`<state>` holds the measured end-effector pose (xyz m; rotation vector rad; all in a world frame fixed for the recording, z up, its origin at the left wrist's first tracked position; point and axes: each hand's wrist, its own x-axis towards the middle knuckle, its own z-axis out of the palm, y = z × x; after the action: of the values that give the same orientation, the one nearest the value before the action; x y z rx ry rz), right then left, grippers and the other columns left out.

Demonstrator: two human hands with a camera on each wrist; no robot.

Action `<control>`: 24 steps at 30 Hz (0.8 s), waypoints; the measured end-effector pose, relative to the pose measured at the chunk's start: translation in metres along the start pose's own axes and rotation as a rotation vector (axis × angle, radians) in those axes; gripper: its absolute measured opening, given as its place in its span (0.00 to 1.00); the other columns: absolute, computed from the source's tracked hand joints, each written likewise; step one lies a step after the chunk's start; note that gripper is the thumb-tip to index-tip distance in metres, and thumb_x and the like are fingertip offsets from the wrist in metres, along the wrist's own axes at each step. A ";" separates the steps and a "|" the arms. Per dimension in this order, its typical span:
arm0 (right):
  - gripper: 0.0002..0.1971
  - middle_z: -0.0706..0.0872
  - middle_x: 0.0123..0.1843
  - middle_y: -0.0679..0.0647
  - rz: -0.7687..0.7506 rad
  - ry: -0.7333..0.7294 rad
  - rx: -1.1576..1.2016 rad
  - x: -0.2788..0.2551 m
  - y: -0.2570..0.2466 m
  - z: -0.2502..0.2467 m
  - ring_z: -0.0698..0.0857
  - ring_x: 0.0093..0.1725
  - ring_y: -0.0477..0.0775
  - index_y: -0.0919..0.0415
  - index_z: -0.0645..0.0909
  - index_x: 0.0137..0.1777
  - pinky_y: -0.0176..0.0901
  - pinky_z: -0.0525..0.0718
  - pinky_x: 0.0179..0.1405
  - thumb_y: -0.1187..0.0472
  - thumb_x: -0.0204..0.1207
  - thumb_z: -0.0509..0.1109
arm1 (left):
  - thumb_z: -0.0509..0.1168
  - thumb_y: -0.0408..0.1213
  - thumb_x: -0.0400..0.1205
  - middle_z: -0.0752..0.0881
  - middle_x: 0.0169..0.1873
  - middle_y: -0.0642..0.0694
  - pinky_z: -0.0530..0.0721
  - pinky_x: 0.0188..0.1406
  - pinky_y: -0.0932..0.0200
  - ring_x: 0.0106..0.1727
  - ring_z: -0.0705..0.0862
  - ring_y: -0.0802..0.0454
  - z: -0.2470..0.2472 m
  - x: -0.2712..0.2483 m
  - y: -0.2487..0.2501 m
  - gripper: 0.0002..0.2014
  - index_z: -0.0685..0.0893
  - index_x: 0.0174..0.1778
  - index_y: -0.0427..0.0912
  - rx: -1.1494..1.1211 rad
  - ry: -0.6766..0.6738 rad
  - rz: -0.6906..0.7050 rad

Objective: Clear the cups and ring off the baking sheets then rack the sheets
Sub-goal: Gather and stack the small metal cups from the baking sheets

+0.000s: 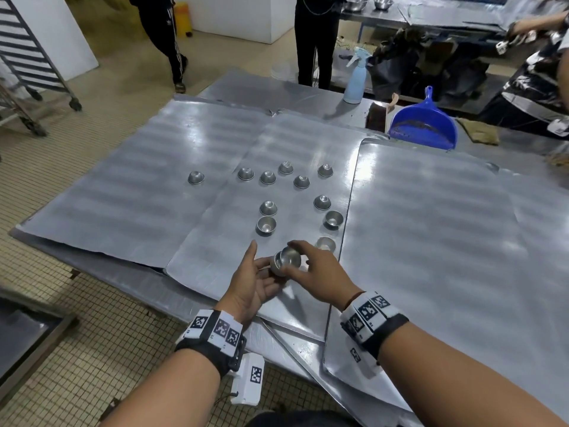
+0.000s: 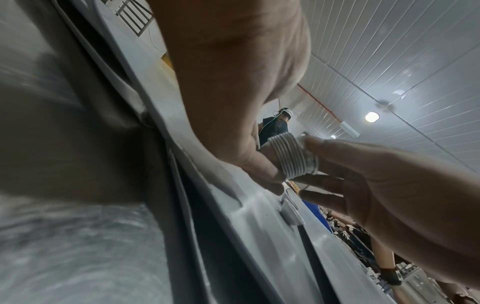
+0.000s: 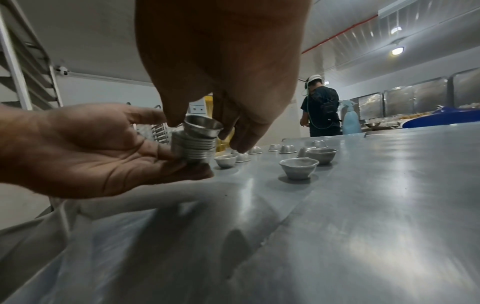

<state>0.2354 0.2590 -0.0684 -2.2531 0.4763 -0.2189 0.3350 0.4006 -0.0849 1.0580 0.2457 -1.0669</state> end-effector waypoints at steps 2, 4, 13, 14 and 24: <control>0.30 0.88 0.63 0.47 0.009 -0.031 -0.040 -0.003 -0.002 0.003 0.86 0.60 0.48 0.47 0.75 0.75 0.48 0.84 0.62 0.41 0.75 0.74 | 0.61 0.64 0.84 0.90 0.59 0.28 0.83 0.71 0.38 0.57 0.91 0.36 0.000 0.003 -0.002 0.35 0.82 0.67 0.31 0.013 -0.006 0.003; 0.30 0.89 0.62 0.48 0.024 -0.025 -0.050 -0.005 -0.003 0.004 0.86 0.59 0.48 0.46 0.75 0.76 0.48 0.84 0.62 0.41 0.75 0.74 | 0.63 0.61 0.85 0.90 0.58 0.28 0.81 0.73 0.36 0.55 0.91 0.37 0.000 0.005 -0.002 0.33 0.83 0.66 0.31 0.027 -0.010 0.005; 0.19 0.84 0.68 0.51 0.132 0.104 -0.118 0.000 0.026 -0.025 0.84 0.64 0.54 0.51 0.79 0.71 0.46 0.79 0.60 0.52 0.82 0.62 | 0.74 0.32 0.80 0.91 0.54 0.27 0.90 0.59 0.52 0.62 0.89 0.32 0.002 -0.003 -0.009 0.12 0.88 0.57 0.30 0.156 -0.015 0.090; 0.18 0.84 0.67 0.52 0.142 0.107 -0.179 0.005 0.033 -0.031 0.83 0.65 0.56 0.51 0.81 0.68 0.46 0.78 0.58 0.51 0.81 0.63 | 0.74 0.31 0.80 0.91 0.54 0.27 0.91 0.57 0.54 0.62 0.89 0.32 0.002 -0.003 -0.011 0.12 0.88 0.58 0.30 0.167 -0.010 0.085; 0.22 0.81 0.70 0.53 0.186 -0.185 -0.493 0.041 0.062 -0.049 0.76 0.66 0.63 0.47 0.74 0.70 0.54 0.80 0.57 0.47 0.77 0.69 | 0.73 0.32 0.81 0.92 0.53 0.29 0.92 0.49 0.57 0.58 0.92 0.37 0.011 -0.006 -0.019 0.14 0.86 0.61 0.30 0.141 0.094 0.114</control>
<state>0.2416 0.1713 -0.0827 -2.6507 0.6929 0.2273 0.3131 0.3939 -0.0869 1.2358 0.1851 -0.9437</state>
